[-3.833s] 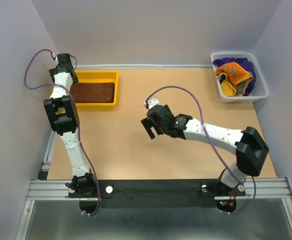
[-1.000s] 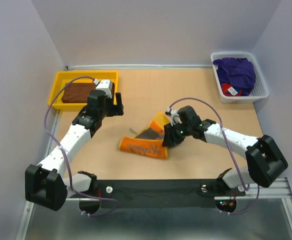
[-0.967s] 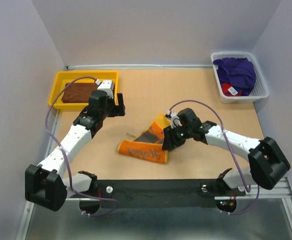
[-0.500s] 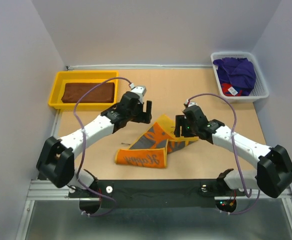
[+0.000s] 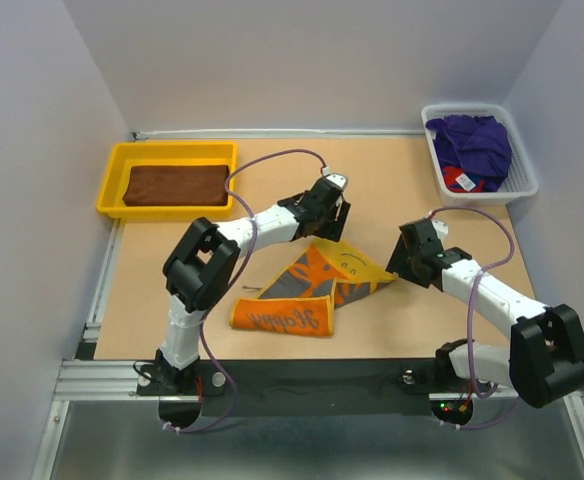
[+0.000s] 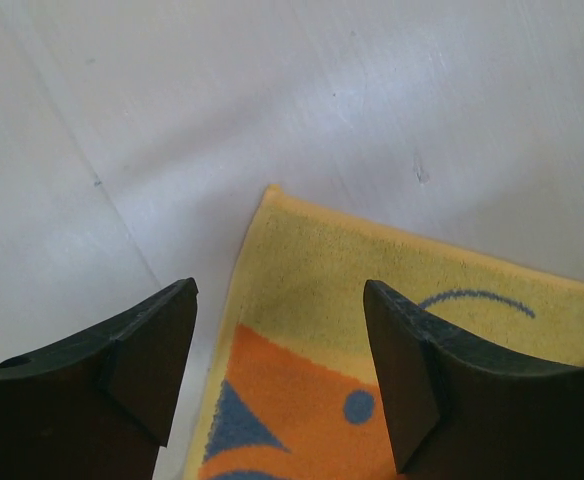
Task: Fold and stack the towels
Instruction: Flatten out the crumpled towel
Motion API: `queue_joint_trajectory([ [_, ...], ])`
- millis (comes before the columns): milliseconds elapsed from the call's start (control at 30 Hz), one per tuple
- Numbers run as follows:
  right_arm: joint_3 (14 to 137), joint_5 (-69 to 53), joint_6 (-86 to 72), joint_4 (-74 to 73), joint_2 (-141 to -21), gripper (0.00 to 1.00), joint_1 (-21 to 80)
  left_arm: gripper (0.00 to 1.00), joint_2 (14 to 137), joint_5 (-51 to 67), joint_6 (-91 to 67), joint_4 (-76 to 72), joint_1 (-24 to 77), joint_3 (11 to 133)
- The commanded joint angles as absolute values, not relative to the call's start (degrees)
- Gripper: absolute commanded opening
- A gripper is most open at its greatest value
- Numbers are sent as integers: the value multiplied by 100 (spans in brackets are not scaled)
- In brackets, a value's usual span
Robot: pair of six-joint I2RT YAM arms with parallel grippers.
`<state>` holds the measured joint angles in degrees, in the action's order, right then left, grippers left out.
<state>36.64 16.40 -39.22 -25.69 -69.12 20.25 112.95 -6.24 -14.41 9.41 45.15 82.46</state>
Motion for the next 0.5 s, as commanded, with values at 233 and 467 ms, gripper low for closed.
queue_joint_trajectory([
  [233,3463,1486,-4447,-2400,-7172,53,1951,71,12041,-1379,-1239,1169,4623,9044],
  [467,3322,1336,-4544,-2136,-7365,50,1951,65,12313,-1485,-1222,1169,4623,9114],
])
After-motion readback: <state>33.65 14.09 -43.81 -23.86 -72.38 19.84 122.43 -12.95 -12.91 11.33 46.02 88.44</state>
